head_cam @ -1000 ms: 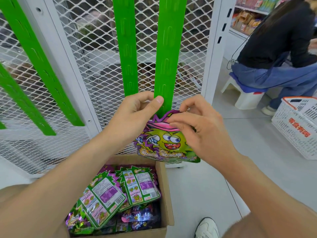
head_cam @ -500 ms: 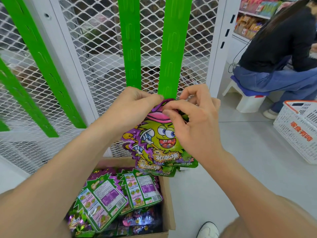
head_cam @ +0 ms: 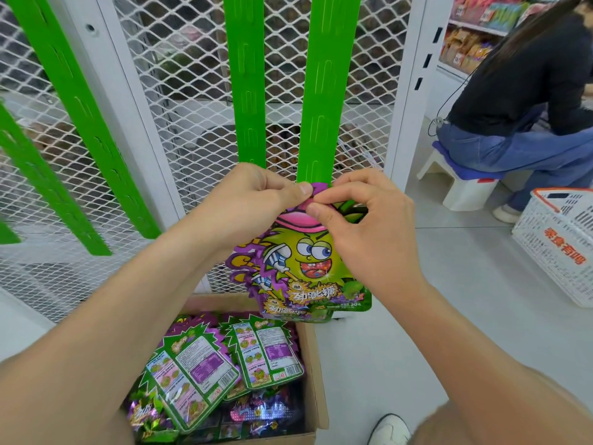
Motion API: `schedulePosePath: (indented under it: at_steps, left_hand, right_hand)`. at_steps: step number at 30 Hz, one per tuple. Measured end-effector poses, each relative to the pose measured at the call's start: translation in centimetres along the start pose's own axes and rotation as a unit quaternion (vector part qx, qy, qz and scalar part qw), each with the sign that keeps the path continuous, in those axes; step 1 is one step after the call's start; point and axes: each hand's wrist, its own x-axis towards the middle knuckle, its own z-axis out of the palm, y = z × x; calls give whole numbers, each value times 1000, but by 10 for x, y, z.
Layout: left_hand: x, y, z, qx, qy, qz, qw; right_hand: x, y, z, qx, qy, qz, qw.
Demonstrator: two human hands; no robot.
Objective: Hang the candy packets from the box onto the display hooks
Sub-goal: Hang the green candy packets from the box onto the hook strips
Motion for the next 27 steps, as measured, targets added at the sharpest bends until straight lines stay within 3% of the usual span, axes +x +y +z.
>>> schedulePosePath:
  at_steps: [7, 13, 17, 20, 25, 27]
  left_hand:
    - [-1, 0, 1, 29, 1, -9, 1000]
    - [0, -10, -1, 57, -13, 48, 997]
    - [5, -22, -8, 137, 8, 124, 983]
    - [7, -34, -10, 234, 22, 162, 958]
    - [2, -60, -12, 311, 36, 148, 938]
    - [-1, -72, -18, 319, 59, 150, 934]
  right_hand:
    - [1, 7, -5, -5, -30, -68, 997]
    - [-6, 24, 2, -89, -141, -83, 982]
    - [-6, 21, 1, -61, -100, -66, 991]
    - [-5, 26, 6, -85, -123, -56, 987]
    - [-8, 25, 16, -138, -8, -109, 984]
    - [-15, 19, 18, -113, -14, -141, 983]
